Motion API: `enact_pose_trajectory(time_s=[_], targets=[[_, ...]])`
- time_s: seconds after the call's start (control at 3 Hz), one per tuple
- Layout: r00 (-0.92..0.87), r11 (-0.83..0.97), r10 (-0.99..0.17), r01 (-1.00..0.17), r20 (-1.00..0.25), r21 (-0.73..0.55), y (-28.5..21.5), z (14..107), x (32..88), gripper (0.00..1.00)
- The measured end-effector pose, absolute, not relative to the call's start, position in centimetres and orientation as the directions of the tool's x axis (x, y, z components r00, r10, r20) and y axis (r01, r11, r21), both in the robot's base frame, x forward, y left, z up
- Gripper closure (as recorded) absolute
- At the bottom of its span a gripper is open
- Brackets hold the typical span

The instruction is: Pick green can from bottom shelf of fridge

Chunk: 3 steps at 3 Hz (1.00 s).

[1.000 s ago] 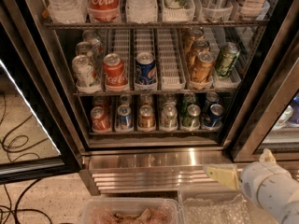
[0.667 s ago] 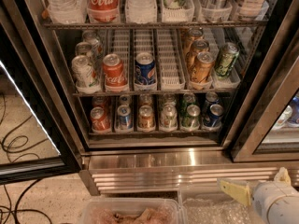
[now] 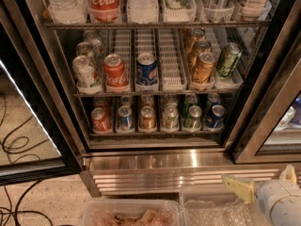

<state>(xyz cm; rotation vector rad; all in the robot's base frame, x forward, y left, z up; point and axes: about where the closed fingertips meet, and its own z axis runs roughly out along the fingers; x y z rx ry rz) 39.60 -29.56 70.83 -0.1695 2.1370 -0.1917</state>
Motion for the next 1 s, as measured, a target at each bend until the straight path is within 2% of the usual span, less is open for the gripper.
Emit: enact_pose_trajectory(time_s=[0.33,0.67,1.0], targets=[[-0.534,0.979,-0.188,-0.031,-0.825,-0.203,-29.7,70.9,39.9,0.0],[-0.523,0.983,-0.166,-0.018,-0.836,-0.183,-27.9,69.1,42.8,0.0],[-0.513,0.993,-0.063,0.051,-0.856,-0.104,-24.4,66.4,47.4,0.0]])
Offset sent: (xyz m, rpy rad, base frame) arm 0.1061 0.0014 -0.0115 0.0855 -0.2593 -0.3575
